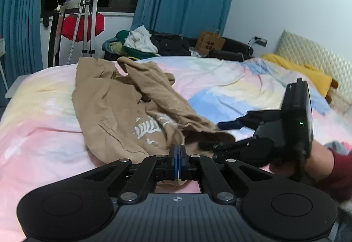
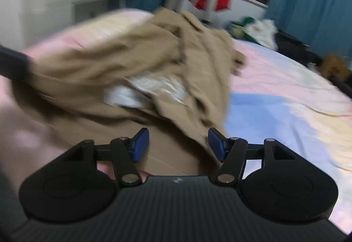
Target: Fold clothes
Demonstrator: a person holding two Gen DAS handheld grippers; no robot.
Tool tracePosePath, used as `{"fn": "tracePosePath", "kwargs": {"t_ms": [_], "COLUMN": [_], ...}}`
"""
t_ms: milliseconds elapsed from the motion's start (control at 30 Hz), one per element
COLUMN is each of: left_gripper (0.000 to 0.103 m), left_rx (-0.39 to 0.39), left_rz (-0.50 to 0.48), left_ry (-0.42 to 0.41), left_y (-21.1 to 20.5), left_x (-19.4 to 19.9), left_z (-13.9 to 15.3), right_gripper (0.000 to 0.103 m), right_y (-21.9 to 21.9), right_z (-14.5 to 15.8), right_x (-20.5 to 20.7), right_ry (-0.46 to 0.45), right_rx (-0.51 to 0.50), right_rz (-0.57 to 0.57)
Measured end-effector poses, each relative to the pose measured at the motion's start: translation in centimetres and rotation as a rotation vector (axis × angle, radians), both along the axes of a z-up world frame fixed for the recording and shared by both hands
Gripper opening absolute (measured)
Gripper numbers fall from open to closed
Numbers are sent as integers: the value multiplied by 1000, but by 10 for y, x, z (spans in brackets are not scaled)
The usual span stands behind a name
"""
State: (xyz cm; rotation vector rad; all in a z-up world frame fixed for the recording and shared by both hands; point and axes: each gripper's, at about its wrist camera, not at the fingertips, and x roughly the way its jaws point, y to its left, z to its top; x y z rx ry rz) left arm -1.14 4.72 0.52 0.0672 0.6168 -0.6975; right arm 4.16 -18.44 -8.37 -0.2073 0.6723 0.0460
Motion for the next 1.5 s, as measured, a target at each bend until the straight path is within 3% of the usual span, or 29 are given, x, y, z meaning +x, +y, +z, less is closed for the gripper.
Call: {"fn": "tracePosePath", "kwargs": {"t_ms": [100,133,200,233,333,467,700,833,967,1100,1333,1500], "left_gripper": [1,1,1,1,1,7,38,51,57,54,55,55], "left_rx": [36,53,97,125,199,247,306,271,239,233,78,28], "left_rz": [17,21,27,27,14,-20,-43,-70,-85,19,191,211], "left_ry": [41,51,67,72,76,60,-24,-124,-209,-179,-112,-51], "left_y": [1,0,-5,-8,-21,-38,-55,-70,-99,-121,-90,-74], "left_x": [4,5,6,6,7,4,-6,-10,-9,10,25,25], "left_z": [-9,-12,-19,-23,-35,-44,-49,-48,-52,-65,-56,-52], "right_gripper": [60,52,15,11,9,9,9,9,9,9,9,9], "right_y": [-19,-28,-47,-54,-71,-64,-61,-60,-55,-53,-64,-63], "right_z": [-10,-11,-7,-6,1,12,21,28,36,42,41,40], "right_x": [14,17,16,13,2,-11,-17,-23,-31,-36,-35,-34], "right_ry": [59,68,52,33,-40,-133,-173,-207,-260,-309,-310,-312], "right_rx": [3,35,173,229,366,353,376,408,451,454,490,464], "right_rz": [-145,-186,-247,-273,-342,-320,-282,-252,-203,-172,-206,-217]}}
